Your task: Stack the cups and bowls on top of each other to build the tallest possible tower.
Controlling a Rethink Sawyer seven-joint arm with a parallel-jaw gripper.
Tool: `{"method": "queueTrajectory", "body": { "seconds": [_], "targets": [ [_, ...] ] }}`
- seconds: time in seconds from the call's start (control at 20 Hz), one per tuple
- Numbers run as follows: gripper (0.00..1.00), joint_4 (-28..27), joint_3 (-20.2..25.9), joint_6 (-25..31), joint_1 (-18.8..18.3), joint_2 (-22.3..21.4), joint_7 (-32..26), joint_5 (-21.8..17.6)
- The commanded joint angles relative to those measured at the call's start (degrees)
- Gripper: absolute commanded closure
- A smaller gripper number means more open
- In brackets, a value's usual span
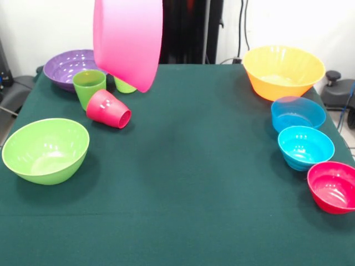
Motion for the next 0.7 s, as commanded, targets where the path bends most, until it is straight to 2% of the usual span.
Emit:
{"method": "queueTrajectory", "body": {
  "seconds": [0.05, 0.7],
  "targets": [
    [1.00, 1.58, 3.86, -4.52, 1.21, 4.58, 12.81, 6.12],
    [1.00, 4.10, 2.86, -8.75, 3.04, 10.37, 12.10, 14.21]
  ]
}}
